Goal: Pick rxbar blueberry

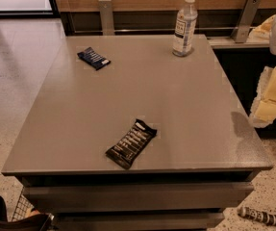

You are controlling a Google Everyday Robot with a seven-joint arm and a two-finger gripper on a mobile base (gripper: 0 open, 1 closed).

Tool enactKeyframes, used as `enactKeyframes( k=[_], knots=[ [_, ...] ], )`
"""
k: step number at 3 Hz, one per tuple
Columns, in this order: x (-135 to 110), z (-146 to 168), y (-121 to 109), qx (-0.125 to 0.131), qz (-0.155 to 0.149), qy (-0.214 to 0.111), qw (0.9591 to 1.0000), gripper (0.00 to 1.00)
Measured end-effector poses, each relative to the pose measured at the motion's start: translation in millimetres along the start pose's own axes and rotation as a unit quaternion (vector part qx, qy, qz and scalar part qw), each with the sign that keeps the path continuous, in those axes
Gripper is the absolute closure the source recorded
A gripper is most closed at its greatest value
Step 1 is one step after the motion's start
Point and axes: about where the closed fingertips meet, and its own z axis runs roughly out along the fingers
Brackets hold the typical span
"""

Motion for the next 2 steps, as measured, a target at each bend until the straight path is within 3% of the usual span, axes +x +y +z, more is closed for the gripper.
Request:
enactKeyframes(
  k=[1, 2],
  knots=[
    [-1.0, 0.7, -1.8, 0.002, 0.001, -0.002, 1.0, 0.0],
    [-12.2, 9.6, -23.8, 0.03, 0.01, -0.027, 0.9991, 0.0]
  ],
)
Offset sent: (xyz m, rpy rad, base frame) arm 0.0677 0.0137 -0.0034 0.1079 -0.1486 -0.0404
